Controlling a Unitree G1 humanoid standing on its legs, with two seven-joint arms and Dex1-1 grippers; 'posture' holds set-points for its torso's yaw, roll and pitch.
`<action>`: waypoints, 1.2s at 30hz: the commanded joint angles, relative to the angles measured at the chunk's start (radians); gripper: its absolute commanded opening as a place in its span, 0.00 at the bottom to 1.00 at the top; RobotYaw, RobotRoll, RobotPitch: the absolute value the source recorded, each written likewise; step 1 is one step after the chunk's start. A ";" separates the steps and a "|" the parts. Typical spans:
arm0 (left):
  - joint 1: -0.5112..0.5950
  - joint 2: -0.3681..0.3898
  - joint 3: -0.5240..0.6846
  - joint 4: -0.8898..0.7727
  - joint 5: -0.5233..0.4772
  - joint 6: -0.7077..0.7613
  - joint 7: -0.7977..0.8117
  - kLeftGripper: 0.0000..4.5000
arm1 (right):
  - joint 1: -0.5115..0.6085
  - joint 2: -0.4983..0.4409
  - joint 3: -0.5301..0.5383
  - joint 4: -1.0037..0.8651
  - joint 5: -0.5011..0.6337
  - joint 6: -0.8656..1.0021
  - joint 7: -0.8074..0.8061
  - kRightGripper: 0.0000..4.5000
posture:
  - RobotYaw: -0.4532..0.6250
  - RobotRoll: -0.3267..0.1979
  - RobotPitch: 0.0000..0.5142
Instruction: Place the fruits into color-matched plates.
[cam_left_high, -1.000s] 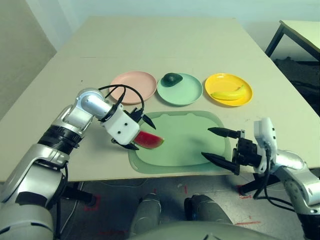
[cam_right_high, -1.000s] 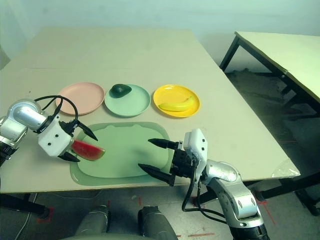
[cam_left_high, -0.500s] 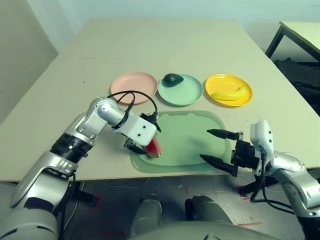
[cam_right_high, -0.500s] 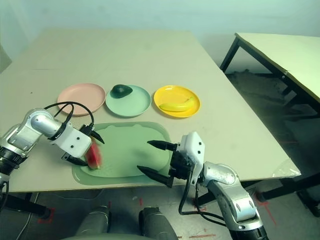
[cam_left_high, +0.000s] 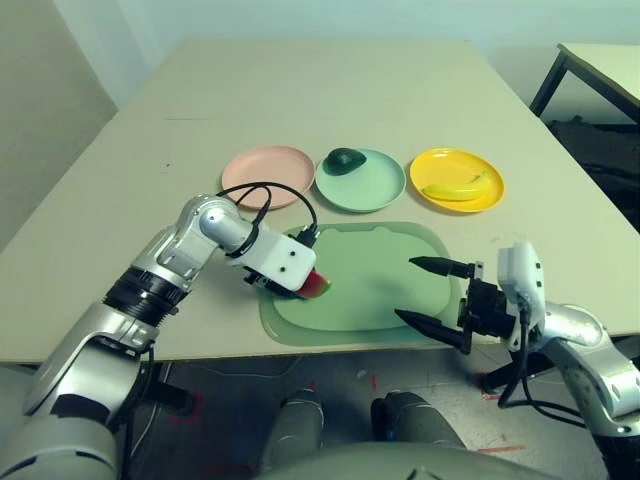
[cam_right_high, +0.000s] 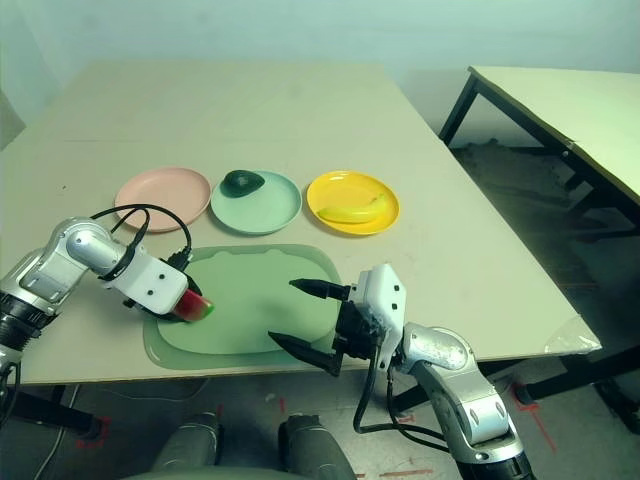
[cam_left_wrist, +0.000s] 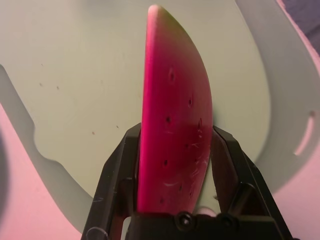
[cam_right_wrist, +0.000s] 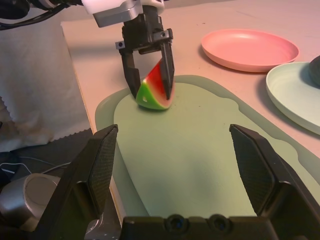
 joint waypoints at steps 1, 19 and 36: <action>-0.068 0.014 0.035 0.106 0.006 -0.024 0.012 0.47 | 0.001 -0.004 0.000 0.032 -0.011 -0.030 0.001 1.00 | 0.45 0.62 0.12; -0.576 -0.160 -0.009 1.072 0.361 -0.198 0.665 0.47 | -0.001 0.137 0.018 0.086 -0.105 -0.172 -0.177 1.00 | 0.40 0.62 0.10; -0.536 -0.269 -0.020 1.139 0.475 -0.073 0.874 0.70 | 0.052 0.123 0.038 0.044 -0.119 -0.171 -0.211 1.00 | 0.37 0.62 0.13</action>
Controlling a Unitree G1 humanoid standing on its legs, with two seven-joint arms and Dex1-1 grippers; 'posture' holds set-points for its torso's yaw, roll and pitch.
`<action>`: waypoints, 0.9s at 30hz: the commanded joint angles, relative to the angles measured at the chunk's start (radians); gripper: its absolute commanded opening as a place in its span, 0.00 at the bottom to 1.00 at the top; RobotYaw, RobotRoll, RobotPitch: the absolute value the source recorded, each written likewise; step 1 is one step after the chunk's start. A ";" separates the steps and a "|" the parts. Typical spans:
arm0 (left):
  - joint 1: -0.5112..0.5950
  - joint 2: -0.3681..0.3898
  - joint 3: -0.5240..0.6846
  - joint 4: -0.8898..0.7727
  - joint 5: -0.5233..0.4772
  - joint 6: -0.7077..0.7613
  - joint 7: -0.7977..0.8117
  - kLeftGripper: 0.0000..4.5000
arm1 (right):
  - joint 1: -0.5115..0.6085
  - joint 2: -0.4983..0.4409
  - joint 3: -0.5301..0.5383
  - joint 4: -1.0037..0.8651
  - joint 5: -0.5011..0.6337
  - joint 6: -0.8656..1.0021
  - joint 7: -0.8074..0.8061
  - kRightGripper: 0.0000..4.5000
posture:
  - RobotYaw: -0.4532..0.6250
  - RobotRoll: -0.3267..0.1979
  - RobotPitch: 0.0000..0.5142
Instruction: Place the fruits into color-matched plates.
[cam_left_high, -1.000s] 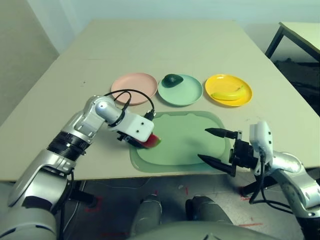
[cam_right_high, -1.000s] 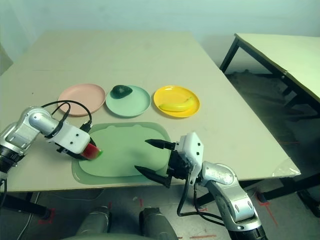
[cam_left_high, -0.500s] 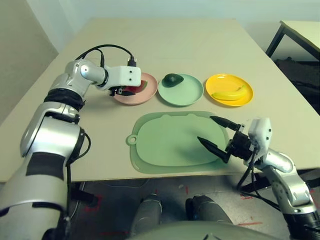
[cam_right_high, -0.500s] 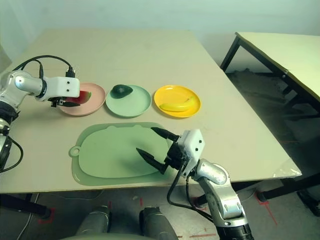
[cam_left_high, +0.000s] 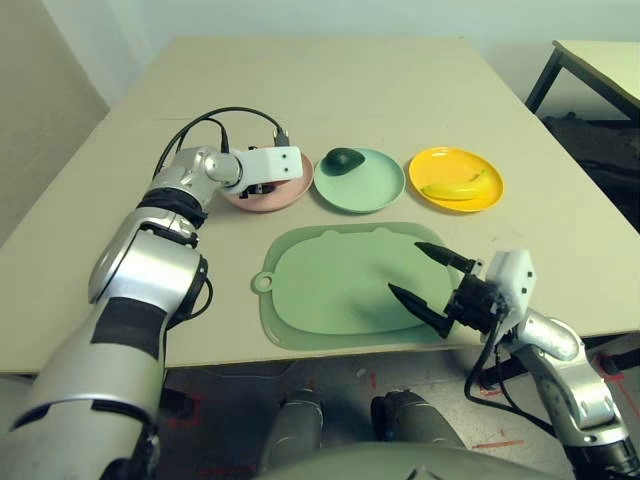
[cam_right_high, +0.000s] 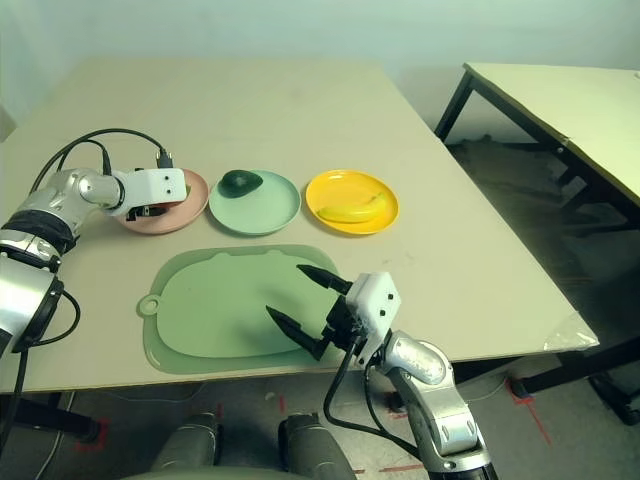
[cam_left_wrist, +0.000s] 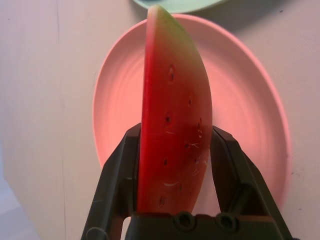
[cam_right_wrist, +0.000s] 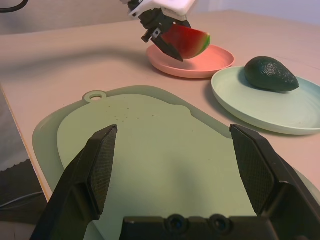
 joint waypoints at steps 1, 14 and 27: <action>0.012 -0.002 -0.006 0.013 0.019 -0.001 0.008 0.76 | 0.004 -0.012 -0.004 -0.015 -0.003 -0.001 -0.006 1.00 | 0.37 0.62 0.13; 0.008 0.026 0.013 0.005 0.019 -0.039 0.006 1.00 | -0.014 -0.010 0.012 0.003 -0.002 0.002 -0.011 1.00 | 0.40 0.62 0.11; 0.160 0.155 0.382 -0.282 -0.422 -0.060 -0.284 1.00 | -0.185 0.029 -0.019 0.070 -0.110 0.037 -0.177 1.00 | 0.46 0.62 0.12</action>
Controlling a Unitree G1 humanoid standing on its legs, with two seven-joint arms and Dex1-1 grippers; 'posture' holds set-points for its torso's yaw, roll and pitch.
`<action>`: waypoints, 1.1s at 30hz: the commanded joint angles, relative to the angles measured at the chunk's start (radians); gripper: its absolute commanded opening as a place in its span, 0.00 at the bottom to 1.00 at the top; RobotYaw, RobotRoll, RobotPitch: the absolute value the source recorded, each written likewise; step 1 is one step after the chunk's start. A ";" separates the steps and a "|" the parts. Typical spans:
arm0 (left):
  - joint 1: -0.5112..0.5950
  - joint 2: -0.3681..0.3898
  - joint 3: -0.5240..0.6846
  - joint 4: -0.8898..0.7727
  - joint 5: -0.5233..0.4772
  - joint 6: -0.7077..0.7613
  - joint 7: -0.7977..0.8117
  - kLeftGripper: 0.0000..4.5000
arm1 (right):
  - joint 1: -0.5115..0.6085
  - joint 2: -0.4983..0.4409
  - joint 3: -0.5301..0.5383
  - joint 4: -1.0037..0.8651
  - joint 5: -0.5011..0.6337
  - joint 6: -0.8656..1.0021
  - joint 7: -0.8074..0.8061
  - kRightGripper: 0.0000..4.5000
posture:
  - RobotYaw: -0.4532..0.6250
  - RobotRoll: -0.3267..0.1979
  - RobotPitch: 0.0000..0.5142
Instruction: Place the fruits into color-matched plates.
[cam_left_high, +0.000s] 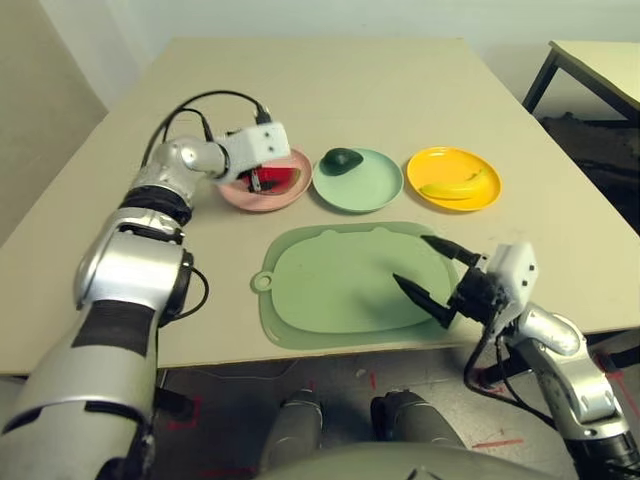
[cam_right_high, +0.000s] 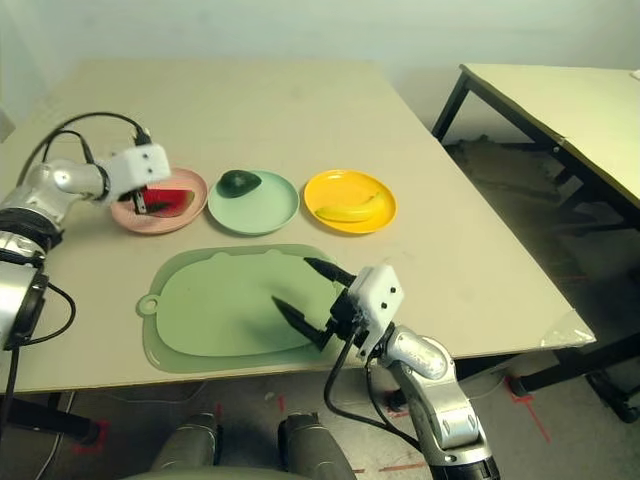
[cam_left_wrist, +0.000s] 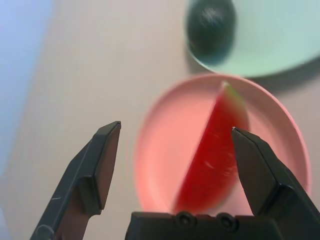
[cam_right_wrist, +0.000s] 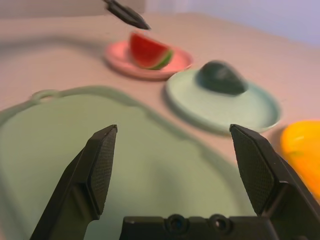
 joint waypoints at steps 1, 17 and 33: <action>0.179 0.021 0.115 -0.227 -0.171 0.091 -0.068 1.00 | -0.077 0.022 0.014 0.047 -0.059 0.045 -0.072 1.00 | 0.47 0.62 0.12; 1.023 -0.282 0.471 -1.305 -0.574 0.677 0.389 1.00 | 0.045 0.139 -0.057 0.334 -0.118 -0.185 -0.209 1.00 | 0.57 0.62 0.16; 1.054 -0.311 0.428 -1.196 -0.595 0.628 0.369 1.00 | 0.048 0.163 -0.155 0.351 -0.172 -0.238 -0.356 1.00 | 0.53 0.62 0.14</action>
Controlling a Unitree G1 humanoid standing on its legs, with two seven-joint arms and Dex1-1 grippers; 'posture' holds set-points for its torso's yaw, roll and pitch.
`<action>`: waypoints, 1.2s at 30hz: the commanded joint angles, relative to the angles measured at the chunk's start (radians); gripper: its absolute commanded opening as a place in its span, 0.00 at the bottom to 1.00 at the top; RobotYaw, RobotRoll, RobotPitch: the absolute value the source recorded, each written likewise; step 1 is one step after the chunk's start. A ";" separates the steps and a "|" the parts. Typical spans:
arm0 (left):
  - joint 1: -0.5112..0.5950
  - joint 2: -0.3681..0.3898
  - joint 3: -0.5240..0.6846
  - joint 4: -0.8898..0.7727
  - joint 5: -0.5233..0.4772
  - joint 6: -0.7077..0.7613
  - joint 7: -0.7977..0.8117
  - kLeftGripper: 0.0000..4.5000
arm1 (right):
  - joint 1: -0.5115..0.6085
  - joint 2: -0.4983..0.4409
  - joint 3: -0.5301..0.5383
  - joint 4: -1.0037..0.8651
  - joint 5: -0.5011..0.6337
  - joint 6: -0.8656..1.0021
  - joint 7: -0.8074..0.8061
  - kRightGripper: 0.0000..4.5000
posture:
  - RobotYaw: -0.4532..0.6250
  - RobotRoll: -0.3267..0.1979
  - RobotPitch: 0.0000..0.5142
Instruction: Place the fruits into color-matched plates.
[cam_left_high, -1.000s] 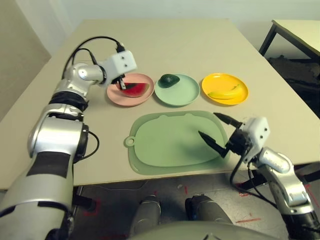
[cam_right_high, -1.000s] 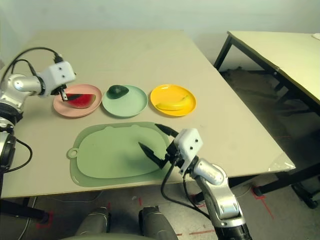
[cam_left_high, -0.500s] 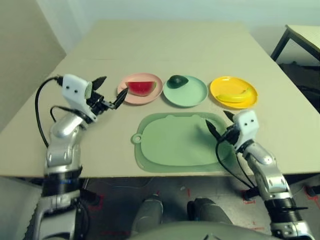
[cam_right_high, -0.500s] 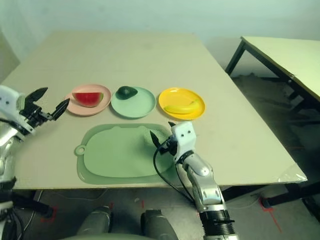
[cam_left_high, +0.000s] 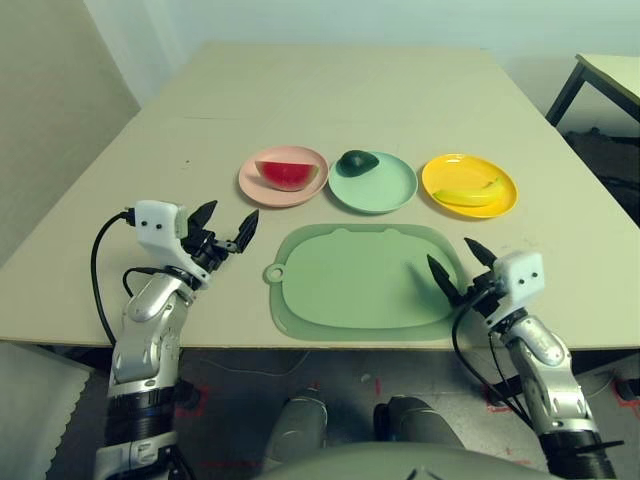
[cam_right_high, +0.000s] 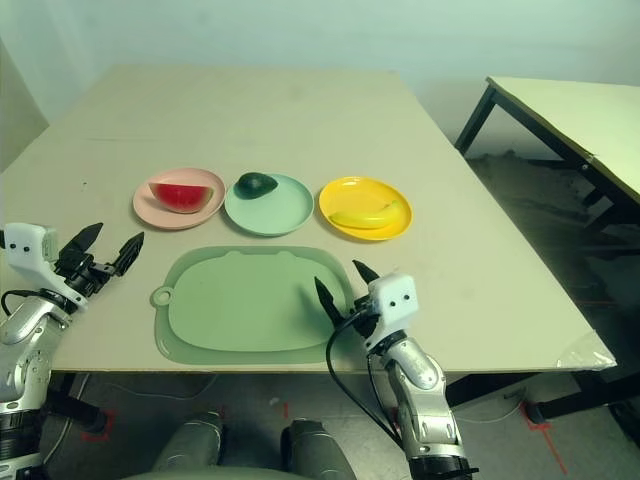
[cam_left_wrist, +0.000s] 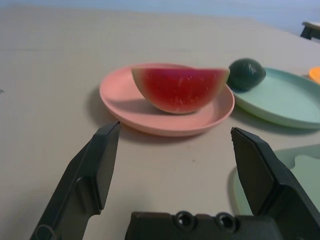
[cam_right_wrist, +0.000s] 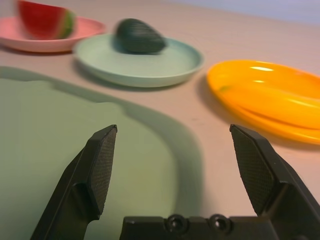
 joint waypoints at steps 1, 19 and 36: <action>0.005 0.000 -0.016 0.026 0.004 -0.013 -0.007 1.00 | -0.030 0.022 -0.043 0.030 -0.058 0.019 -0.132 1.00 | 0.53 0.62 0.14; 0.118 0.104 0.123 0.221 0.003 -0.151 -0.003 1.00 | -0.050 0.125 -0.019 -0.015 -0.171 0.045 -0.351 1.00 | 0.58 0.62 0.15; 0.048 0.162 0.124 0.249 0.009 -0.166 -0.019 1.00 | -0.079 0.177 0.030 -0.019 -0.185 0.060 -0.390 1.00 | 0.62 0.62 0.14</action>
